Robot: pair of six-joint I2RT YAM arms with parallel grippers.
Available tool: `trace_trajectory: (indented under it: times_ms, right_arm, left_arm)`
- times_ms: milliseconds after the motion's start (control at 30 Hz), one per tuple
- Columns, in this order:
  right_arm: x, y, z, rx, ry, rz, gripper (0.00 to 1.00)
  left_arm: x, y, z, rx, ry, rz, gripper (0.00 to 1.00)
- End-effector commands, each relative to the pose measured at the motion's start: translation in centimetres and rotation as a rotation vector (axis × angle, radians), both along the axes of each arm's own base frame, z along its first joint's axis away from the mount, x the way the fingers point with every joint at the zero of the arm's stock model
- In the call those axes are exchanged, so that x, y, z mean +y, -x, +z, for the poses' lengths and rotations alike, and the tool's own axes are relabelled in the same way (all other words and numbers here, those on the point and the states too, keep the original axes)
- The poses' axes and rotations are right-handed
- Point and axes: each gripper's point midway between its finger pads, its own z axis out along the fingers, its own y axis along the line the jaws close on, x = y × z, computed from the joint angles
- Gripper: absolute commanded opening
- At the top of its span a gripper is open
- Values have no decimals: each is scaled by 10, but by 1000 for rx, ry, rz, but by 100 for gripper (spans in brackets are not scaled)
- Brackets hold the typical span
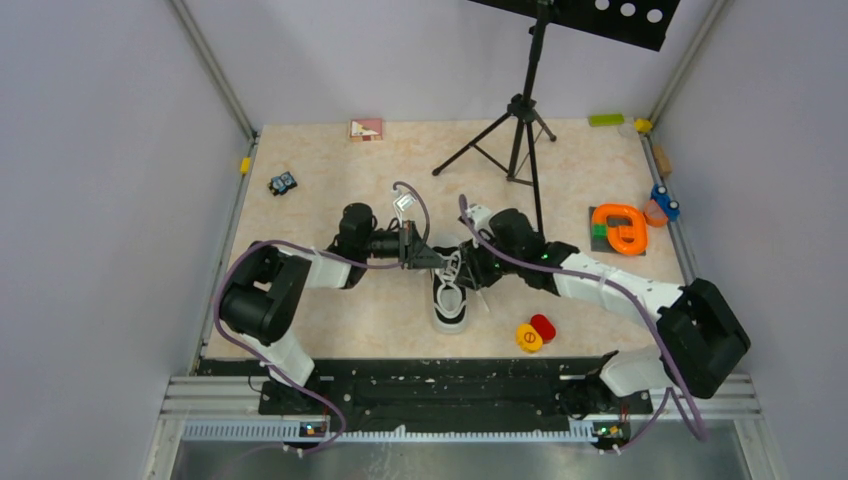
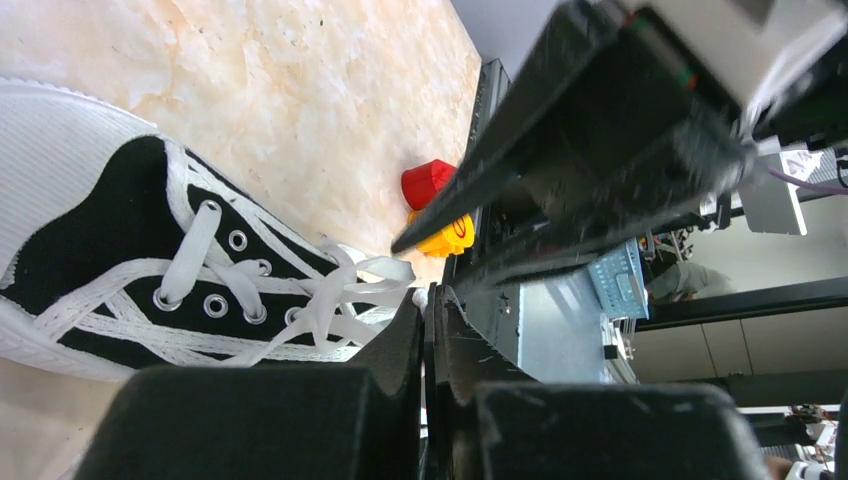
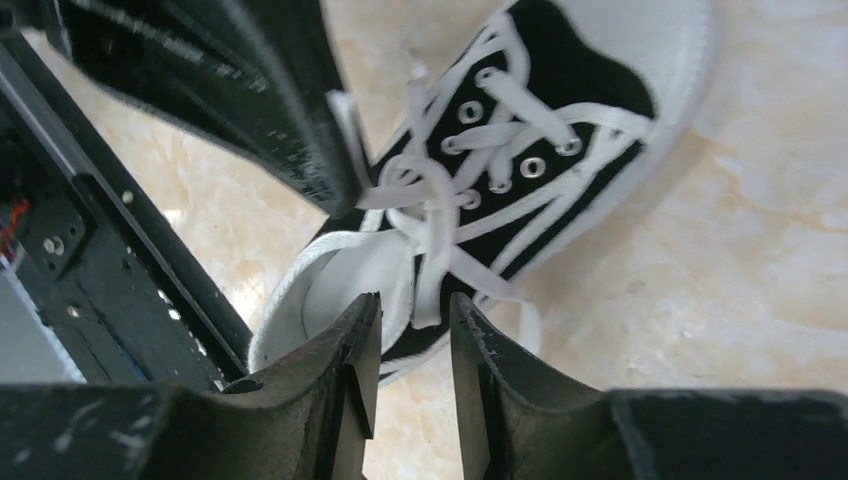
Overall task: Tie the shoes
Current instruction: Cross the shoelace with the shoelace.
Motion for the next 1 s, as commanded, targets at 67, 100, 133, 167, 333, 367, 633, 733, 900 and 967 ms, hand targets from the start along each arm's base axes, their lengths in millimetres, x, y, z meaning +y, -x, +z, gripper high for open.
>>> trace_trajectory:
  times_ms: [67, 100, 133, 167, 333, 367, 633, 733, 900, 967]
  right_arm:
    - [-10, -24, 44, -39, -156, -91, 36]
    - [-11, -24, 45, -39, -159, -95, 36]
    - [-12, -25, 44, -38, -160, -100, 36]
    - [-13, -25, 43, -32, -160, -108, 36]
    - [-9, -23, 39, -9, -173, -94, 37]
    - [-6, -22, 38, -1, -177, -83, 37]
    - [0, -24, 18, 40, -138, -46, 38]
    - [2, -25, 14, 47, -137, -43, 37]
    - [1, -29, 17, 29, -139, -66, 9]
    - [1, -30, 17, 27, -143, -67, 1]
  left_arm:
    - [1, 0, 7, -58, 26, -14, 0]
    - [1, 0, 7, -58, 28, -14, 0]
    - [1, 0, 8, -59, 30, -14, 0]
    - [1, 0, 8, -60, 34, -15, 0]
    - [0, -1, 10, -61, 40, -24, 0]
    - [-1, -1, 10, -58, 40, -24, 0]
    - [0, -1, 10, -56, 40, -24, 0]
    - [0, -1, 11, -57, 40, -22, 0]
    - [0, 1, 11, -55, 40, -23, 0]
    - [1, 1, 10, -54, 39, -23, 0]
